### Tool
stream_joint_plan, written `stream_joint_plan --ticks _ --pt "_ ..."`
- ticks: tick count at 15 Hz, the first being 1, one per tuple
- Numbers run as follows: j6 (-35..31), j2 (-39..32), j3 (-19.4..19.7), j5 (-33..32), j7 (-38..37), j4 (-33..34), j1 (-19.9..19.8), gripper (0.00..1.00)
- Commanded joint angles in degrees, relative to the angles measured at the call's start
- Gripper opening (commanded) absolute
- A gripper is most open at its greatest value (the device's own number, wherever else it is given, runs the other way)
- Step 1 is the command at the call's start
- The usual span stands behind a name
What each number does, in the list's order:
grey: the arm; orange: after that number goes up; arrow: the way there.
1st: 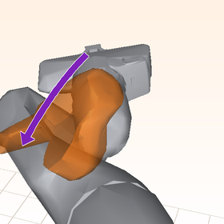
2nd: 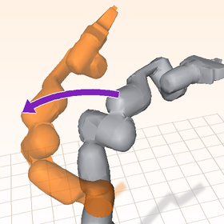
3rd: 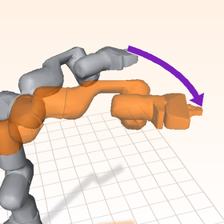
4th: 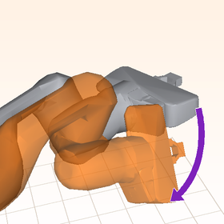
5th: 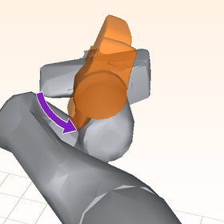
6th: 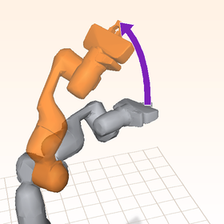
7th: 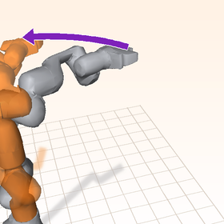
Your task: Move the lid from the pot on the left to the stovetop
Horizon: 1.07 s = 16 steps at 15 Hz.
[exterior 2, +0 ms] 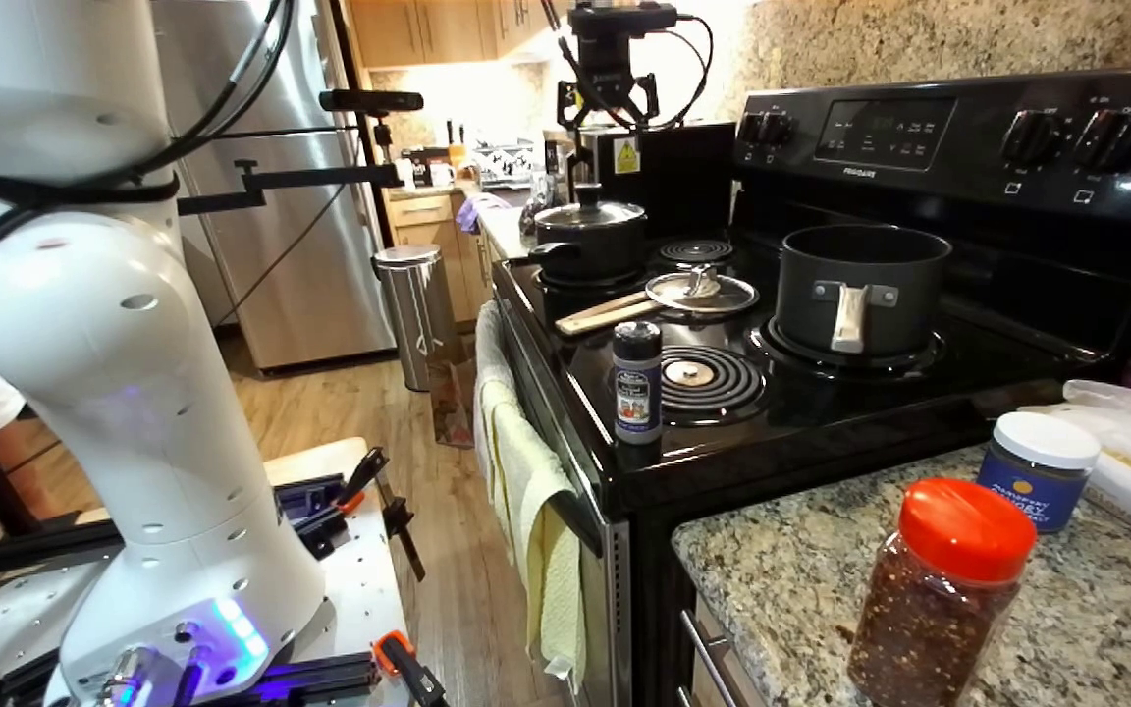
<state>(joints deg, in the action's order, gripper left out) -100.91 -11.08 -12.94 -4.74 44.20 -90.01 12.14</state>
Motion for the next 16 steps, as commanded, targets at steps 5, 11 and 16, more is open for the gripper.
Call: stream_joint_plan --ticks 5,11,16 --pt "0.17 -9.71 -3.49 -0.87 7.98 9.87 3.47 1.00" --pt "3.55 -19.42 -3.66 -2.89 11.03 21.66 7.06 1.00" --pt "6.56 -25.39 -3.13 -3.00 12.78 29.82 8.78 1.00"
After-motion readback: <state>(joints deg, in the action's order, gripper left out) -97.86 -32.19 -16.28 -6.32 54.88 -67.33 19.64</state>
